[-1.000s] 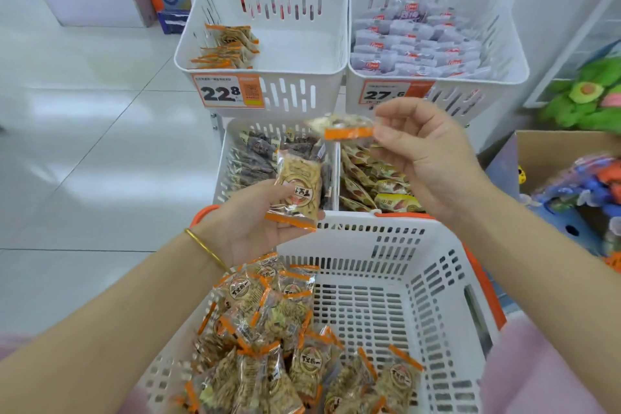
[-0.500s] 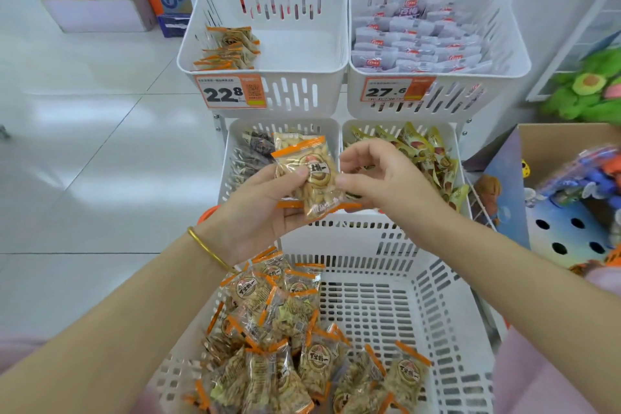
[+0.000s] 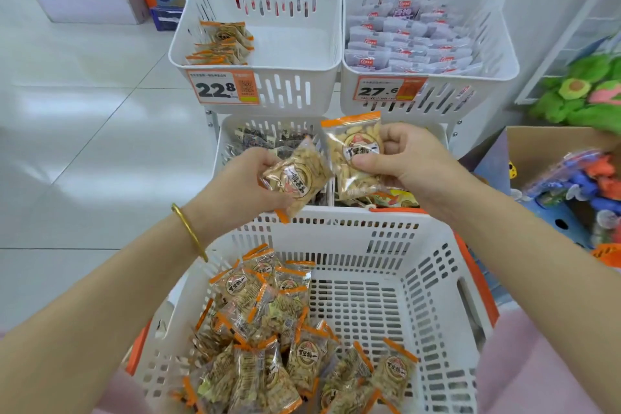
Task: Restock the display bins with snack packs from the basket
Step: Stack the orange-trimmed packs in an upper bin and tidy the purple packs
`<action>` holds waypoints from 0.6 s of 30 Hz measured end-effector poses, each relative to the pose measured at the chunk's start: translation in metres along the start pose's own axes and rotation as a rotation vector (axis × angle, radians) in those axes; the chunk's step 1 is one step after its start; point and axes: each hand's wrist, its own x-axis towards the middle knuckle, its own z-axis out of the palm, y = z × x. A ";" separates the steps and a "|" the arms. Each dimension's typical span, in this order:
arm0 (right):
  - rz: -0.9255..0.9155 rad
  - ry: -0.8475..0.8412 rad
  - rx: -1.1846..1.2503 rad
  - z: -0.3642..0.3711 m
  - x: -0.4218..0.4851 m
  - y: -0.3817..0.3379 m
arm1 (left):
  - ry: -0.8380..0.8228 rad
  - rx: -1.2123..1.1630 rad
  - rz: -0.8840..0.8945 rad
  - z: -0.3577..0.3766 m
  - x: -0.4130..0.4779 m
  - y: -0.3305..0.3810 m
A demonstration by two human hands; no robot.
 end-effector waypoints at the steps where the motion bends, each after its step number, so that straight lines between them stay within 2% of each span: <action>1: -0.002 -0.016 -0.038 0.001 -0.001 0.001 | 0.050 0.085 0.032 -0.002 0.001 0.001; 7: -0.038 -0.111 -0.048 0.009 -0.003 0.004 | 0.139 -0.098 0.049 -0.008 0.002 0.004; 11: 0.002 -0.175 0.017 0.013 -0.003 0.004 | 0.146 -0.263 -0.003 -0.008 0.001 0.005; 18: 0.103 -0.144 0.120 0.022 -0.004 0.009 | 0.134 -0.471 -0.002 -0.005 -0.001 0.009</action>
